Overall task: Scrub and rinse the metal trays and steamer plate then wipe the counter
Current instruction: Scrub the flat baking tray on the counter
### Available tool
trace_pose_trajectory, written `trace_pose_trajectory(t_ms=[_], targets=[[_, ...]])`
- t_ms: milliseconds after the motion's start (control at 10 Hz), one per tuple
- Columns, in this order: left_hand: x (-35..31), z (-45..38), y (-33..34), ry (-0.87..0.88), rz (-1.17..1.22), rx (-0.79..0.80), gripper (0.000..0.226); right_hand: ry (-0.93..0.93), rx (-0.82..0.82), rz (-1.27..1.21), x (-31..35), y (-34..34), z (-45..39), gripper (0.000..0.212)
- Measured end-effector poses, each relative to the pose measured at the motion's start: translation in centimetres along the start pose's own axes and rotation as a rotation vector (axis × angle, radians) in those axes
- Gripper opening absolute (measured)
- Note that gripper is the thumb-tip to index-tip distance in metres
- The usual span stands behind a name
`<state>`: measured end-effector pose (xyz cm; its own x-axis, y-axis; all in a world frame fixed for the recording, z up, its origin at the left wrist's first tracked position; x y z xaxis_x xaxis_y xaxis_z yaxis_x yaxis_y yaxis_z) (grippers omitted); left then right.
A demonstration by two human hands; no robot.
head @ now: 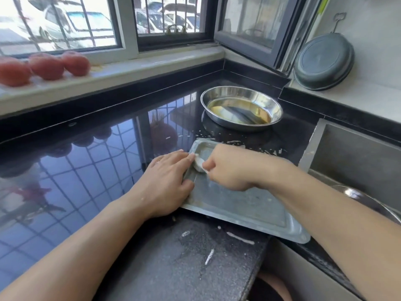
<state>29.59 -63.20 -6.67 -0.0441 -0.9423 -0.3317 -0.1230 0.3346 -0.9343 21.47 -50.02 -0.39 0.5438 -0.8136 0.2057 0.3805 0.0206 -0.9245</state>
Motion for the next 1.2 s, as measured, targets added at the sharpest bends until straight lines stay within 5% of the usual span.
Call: trace_pose_trajectory(t_ms=[200,400,700,1200], targets=[[0.1,-0.1,0.2,0.013,-0.019,0.013,0.082,0.084,-0.114,0.075,-0.4,-0.5,-1.2,0.02],[0.2,-0.1,0.4,0.002,-0.027,0.002,0.082,-0.097,-0.106,0.108,-1.6,1.2,1.1,0.039],[0.3,0.0,0.3,0.012,-0.015,-0.002,0.081,0.146,-0.054,0.249,-10.3,-2.9,1.0,0.043],[0.2,0.1,0.4,0.002,-0.05,-0.019,0.088,0.017,-0.058,0.04,-8.8,-2.3,-1.9,0.046]])
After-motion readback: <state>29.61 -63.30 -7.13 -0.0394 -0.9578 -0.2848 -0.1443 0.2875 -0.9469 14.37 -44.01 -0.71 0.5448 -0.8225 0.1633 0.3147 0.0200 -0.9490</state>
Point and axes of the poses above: each hand's wrist, its own z-axis away from the middle knuckle, its own y-axis out of the palm, x = y × z, the point moved 3 cm from there along -z, towards the middle knuckle, and after that the axes turned 5 degrees about y, right-handed, at the moved point
